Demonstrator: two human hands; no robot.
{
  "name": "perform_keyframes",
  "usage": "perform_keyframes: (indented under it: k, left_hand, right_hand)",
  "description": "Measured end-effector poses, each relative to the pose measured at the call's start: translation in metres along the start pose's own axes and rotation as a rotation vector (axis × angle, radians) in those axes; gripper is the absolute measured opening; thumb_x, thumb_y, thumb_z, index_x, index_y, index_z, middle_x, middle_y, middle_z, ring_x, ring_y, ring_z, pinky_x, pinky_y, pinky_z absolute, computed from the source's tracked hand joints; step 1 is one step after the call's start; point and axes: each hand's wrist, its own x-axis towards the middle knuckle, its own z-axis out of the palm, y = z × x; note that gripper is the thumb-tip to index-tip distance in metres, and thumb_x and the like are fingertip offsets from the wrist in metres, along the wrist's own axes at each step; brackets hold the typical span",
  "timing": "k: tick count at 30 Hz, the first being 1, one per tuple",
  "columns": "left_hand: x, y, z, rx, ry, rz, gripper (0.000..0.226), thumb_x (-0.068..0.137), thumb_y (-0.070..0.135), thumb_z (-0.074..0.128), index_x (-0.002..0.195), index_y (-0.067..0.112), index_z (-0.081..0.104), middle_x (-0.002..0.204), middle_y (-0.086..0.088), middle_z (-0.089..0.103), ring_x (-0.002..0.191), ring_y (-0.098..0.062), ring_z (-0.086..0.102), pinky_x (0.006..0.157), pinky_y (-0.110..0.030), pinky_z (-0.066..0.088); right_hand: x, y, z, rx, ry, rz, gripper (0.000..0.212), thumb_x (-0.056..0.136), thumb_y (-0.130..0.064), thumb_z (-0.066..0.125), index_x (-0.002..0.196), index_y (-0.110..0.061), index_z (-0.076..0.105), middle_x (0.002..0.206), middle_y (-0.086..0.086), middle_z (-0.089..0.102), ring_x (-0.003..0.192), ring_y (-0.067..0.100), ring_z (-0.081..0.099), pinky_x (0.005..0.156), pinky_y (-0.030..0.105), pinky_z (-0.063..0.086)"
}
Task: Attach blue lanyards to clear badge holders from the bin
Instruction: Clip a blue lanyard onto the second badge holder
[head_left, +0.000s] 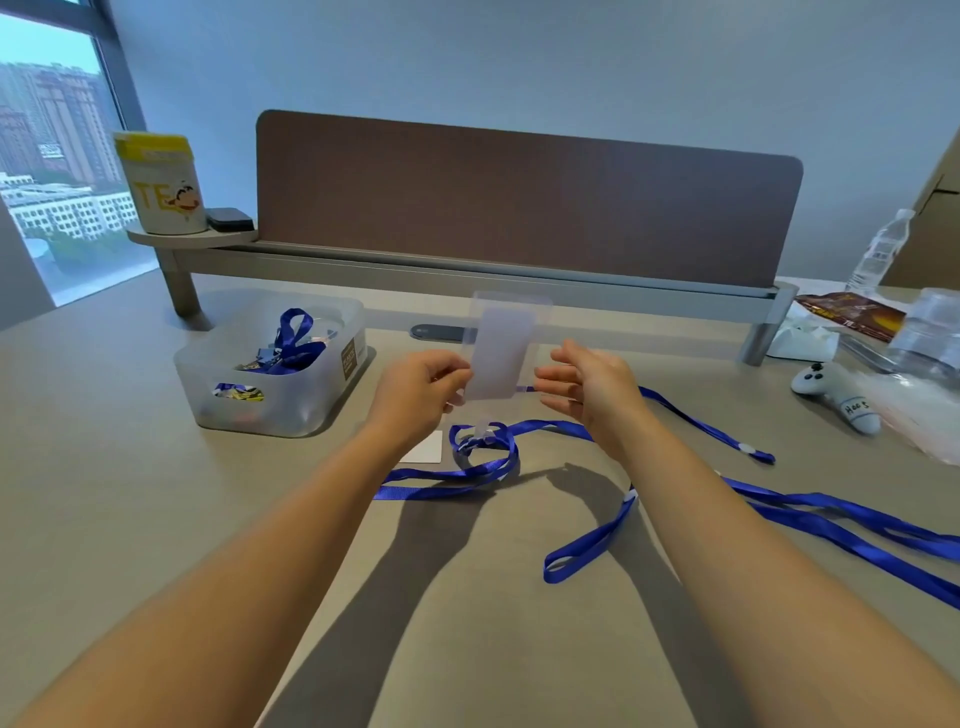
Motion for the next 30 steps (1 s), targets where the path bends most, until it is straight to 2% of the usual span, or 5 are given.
perform_keyframes:
  k: [8, 13, 19, 25, 30]
  left_hand:
    - [0.002, 0.004, 0.004, -0.385, 0.047, -0.196, 0.023, 0.089, 0.010, 0.044, 0.106, 0.001, 0.057, 0.096, -0.013, 0.058, 0.079, -0.022, 0.060, 0.068, -0.025, 0.051]
    - [0.005, 0.003, 0.001, -0.542, 0.089, -0.269, 0.021, 0.088, 0.011, 0.044, 0.105, 0.003, 0.056, 0.091, -0.006, 0.059, 0.077, -0.020, 0.061, 0.064, -0.023, 0.053]
    - [0.003, -0.009, -0.004, -0.566, 0.160, -0.331, 0.021, 0.087, 0.006, 0.047, 0.107, 0.000, 0.052, 0.081, -0.006, 0.060, 0.069, -0.017, 0.061, 0.056, -0.016, 0.055]
    - [0.006, -0.029, -0.008, -0.397, 0.175, -0.486, 0.056, 0.080, 0.007, 0.059, 0.128, 0.002, 0.032, 0.131, -0.020, 0.047, 0.116, -0.034, 0.048, 0.100, -0.045, 0.044]
    - [0.000, -0.029, -0.008, 0.058, 0.143, -0.453, 0.071, 0.079, 0.026, 0.062, 0.134, 0.009, 0.020, 0.147, -0.017, 0.020, 0.133, -0.036, 0.024, 0.109, -0.051, 0.029]
  right_hand:
    - [-0.002, 0.022, 0.002, -0.368, -0.261, -0.033, 0.036, 0.089, -0.008, 0.053, 0.124, -0.008, 0.052, 0.114, 0.002, 0.054, 0.105, 0.013, 0.049, 0.090, 0.028, 0.037]
    - [0.000, 0.028, 0.004, -0.372, -0.301, -0.014, 0.021, 0.085, -0.006, 0.058, 0.106, -0.007, 0.061, 0.100, 0.001, 0.060, 0.087, 0.009, 0.054, 0.065, 0.014, 0.039]
    - [0.000, 0.027, 0.015, -0.358, -0.267, -0.089, 0.020, 0.087, -0.008, 0.055, 0.071, -0.019, 0.053, 0.101, 0.013, 0.064, 0.100, 0.023, 0.058, 0.081, 0.027, 0.043]
    - [0.000, 0.023, 0.020, -0.225, -0.276, -0.100, 0.022, 0.091, -0.001, 0.045, 0.075, -0.013, 0.053, 0.075, 0.003, 0.057, 0.068, 0.009, 0.059, 0.072, 0.023, 0.050]
    - [0.000, 0.020, 0.026, -0.178, -0.268, -0.078, 0.024, 0.092, -0.002, 0.042, 0.075, -0.015, 0.052, 0.075, 0.005, 0.056, 0.067, 0.012, 0.056, 0.069, 0.023, 0.050]
